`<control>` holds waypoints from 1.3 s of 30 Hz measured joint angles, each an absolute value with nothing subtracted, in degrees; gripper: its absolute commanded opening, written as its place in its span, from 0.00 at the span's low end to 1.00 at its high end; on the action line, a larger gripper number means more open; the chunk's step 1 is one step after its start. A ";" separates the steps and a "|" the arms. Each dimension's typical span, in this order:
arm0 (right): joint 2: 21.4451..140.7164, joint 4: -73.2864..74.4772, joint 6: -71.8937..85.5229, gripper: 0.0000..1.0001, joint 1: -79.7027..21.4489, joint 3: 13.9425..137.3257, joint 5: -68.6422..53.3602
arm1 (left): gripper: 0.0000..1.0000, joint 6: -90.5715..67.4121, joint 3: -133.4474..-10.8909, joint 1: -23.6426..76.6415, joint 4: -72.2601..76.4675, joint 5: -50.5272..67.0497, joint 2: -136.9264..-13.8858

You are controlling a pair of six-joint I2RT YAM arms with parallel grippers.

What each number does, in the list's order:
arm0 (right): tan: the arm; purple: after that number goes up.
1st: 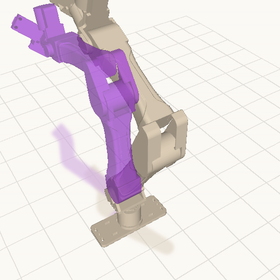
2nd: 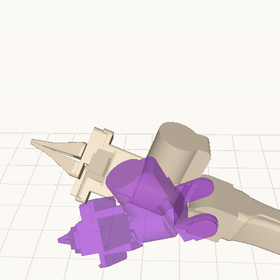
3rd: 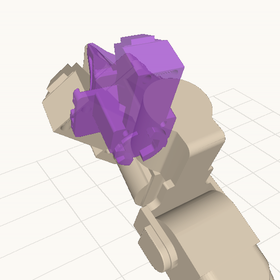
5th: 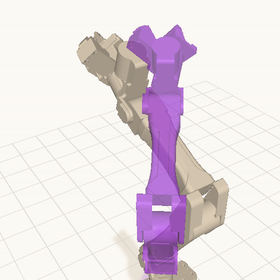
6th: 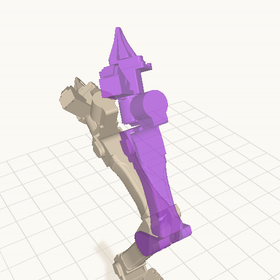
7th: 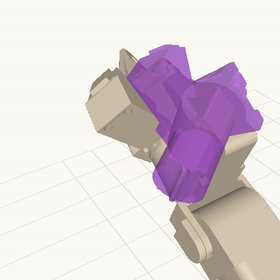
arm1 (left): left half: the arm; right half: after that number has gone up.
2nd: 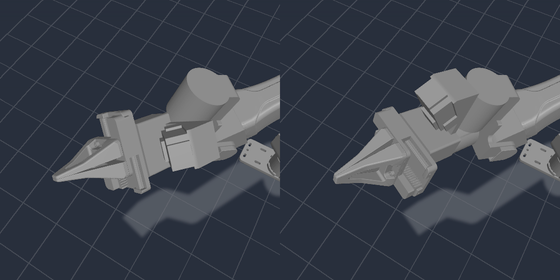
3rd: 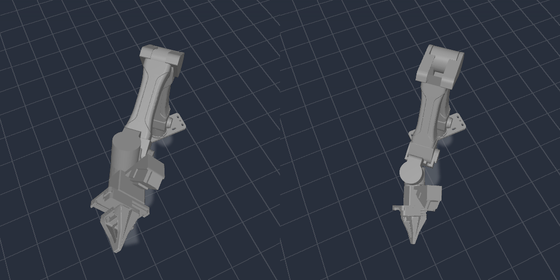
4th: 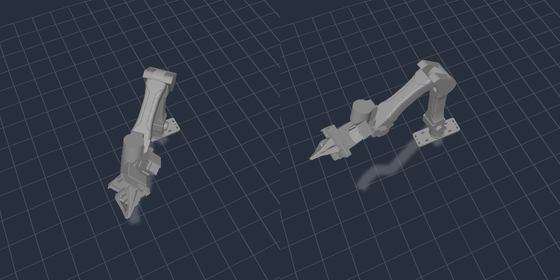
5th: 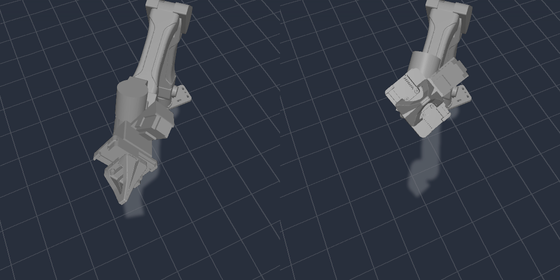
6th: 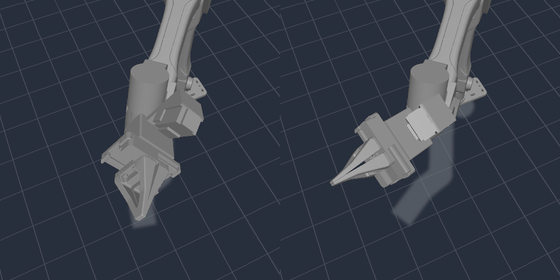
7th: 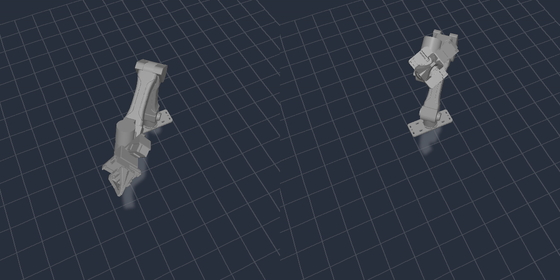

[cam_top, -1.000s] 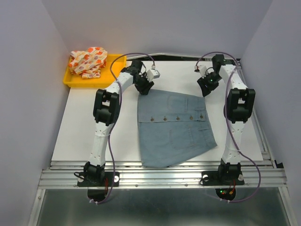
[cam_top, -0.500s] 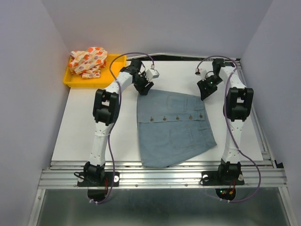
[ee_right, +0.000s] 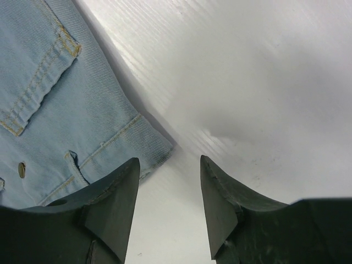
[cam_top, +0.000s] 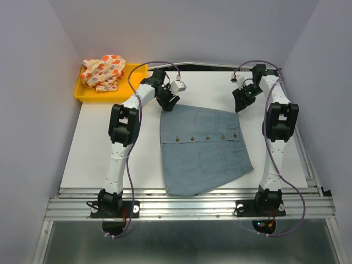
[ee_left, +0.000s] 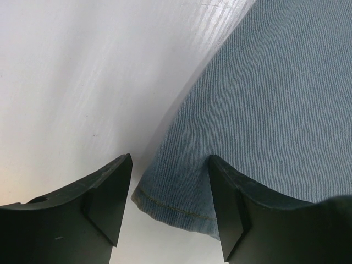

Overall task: Fold and stack the skirts
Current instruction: Fold the skirt

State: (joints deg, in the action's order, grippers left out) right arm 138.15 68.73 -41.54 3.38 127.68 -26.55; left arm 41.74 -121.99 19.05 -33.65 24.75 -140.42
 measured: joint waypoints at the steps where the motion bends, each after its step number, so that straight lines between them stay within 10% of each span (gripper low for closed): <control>1: 138.15 68.53 -41.54 0.52 3.18 127.61 -26.81 | 0.69 41.74 -121.99 19.03 -33.65 24.77 -140.42; 8: 136.99 63.20 -40.93 0.40 1.72 118.67 -26.96 | 0.70 41.74 -122.02 18.98 -33.71 24.86 -140.42; 13: 134.17 57.63 -40.69 0.01 -0.25 113.38 -24.12 | 0.76 42.00 -122.30 18.63 -34.61 25.71 -140.40; 39: 132.25 55.00 -40.71 0.01 -1.58 110.78 -20.67 | 0.72 46.54 -129.91 17.02 -38.20 29.36 -142.39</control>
State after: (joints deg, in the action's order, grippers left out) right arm 132.25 55.00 -40.71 -1.58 110.78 -20.67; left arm 46.54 -129.91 17.02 -38.20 29.36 -142.39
